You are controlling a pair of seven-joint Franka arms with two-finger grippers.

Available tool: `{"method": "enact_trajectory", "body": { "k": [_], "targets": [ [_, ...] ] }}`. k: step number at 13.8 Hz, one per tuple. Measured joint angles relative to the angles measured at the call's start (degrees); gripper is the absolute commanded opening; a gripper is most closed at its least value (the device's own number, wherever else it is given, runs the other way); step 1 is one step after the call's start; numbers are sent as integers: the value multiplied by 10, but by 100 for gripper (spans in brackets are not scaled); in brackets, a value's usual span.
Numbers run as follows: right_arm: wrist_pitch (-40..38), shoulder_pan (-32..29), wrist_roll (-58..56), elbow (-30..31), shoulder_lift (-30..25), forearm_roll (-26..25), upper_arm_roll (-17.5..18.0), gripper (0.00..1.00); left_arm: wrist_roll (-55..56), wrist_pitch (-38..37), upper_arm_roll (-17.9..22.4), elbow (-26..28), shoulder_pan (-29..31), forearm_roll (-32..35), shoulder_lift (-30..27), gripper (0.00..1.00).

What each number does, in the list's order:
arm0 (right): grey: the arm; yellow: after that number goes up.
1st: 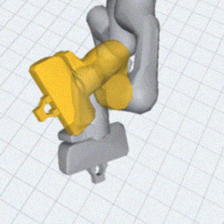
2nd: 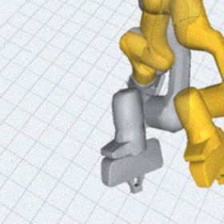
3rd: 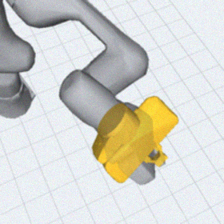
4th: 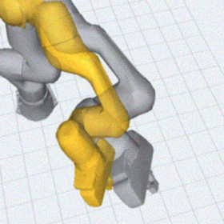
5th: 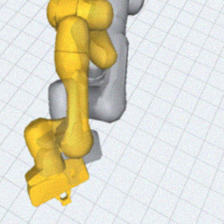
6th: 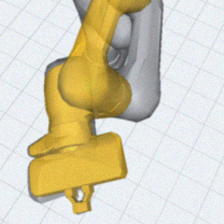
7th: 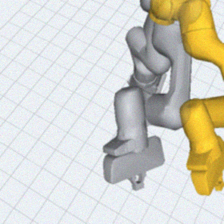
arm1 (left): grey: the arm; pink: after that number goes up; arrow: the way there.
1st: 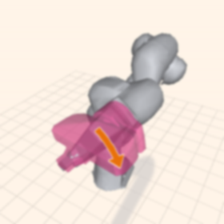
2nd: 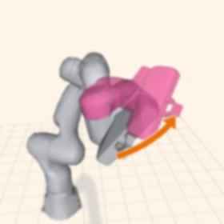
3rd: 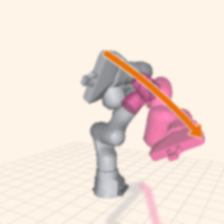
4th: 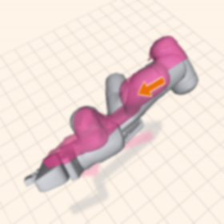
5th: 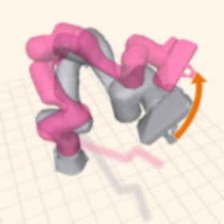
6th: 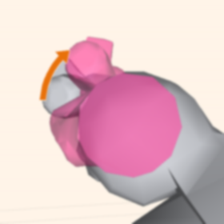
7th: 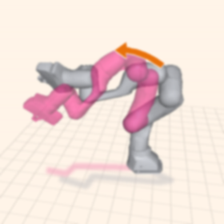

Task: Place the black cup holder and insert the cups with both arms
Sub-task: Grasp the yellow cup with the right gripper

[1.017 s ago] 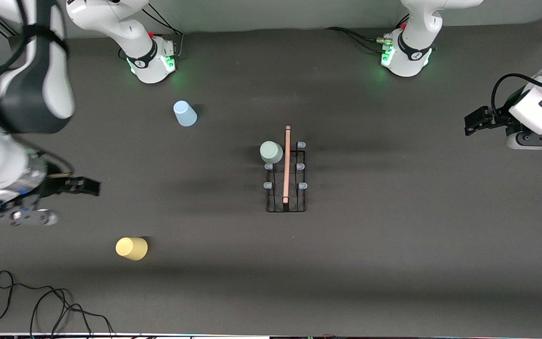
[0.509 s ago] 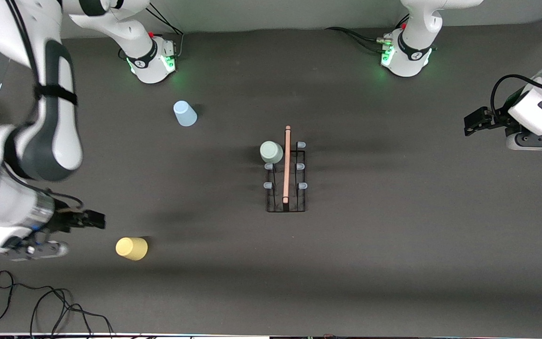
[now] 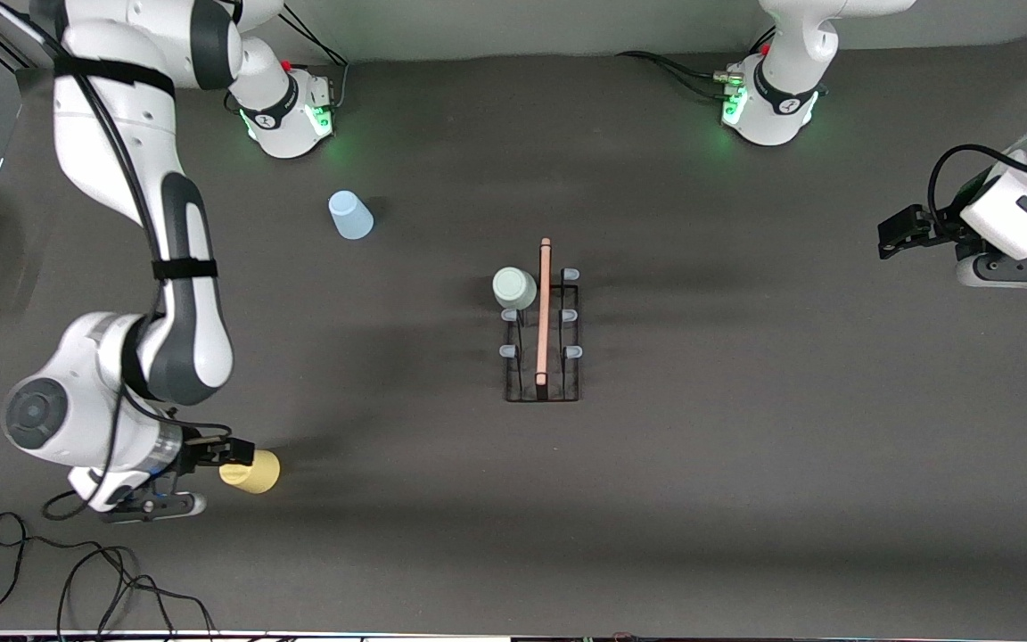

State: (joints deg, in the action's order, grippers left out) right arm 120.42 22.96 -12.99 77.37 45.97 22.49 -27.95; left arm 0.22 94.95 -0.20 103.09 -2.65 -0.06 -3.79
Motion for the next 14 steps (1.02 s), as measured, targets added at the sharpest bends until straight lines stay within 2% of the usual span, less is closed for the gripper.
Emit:
{"method": "enact_trajectory", "body": {
  "k": [4, 5, 6, 7, 8, 9, 10, 14],
  "targets": [
    [24, -6, -1, 1, 38, 8, 0, 100, 0, 0, 0, 0, 0, 0, 1, 100],
    [24, -6, -1, 2, 40, 9, 0, 89, 0, 0, 0, 0, 0, 0, 1, 100],
    [24, -7, -1, 5, 40, 9, 0, 62, 0, 0, 0, 0, 0, 0, 1, 100],
    [24, -7, -1, 7, 40, 9, 0, 41, 0, 0, 0, 0, 0, 0, 1, 100],
    [24, -7, -2, 7, 40, 9, 0, 21, 0, 0, 0, 0, 0, 0, 2, 100],
    [24, -7, -2, 7, 40, 9, 0, 6, 0, 1, 0, 0, 0, 0, 2, 100],
    [23, -6, -2, 6, 39, 9, 0, 0, 0, 7, 0, 0, 0, 0, 2, 100],
    [-24, -4, -2, -9, 9, 10, -1, 0, 0, 27, 1, 0, 8, 0, 2, 100]
  ]
}}
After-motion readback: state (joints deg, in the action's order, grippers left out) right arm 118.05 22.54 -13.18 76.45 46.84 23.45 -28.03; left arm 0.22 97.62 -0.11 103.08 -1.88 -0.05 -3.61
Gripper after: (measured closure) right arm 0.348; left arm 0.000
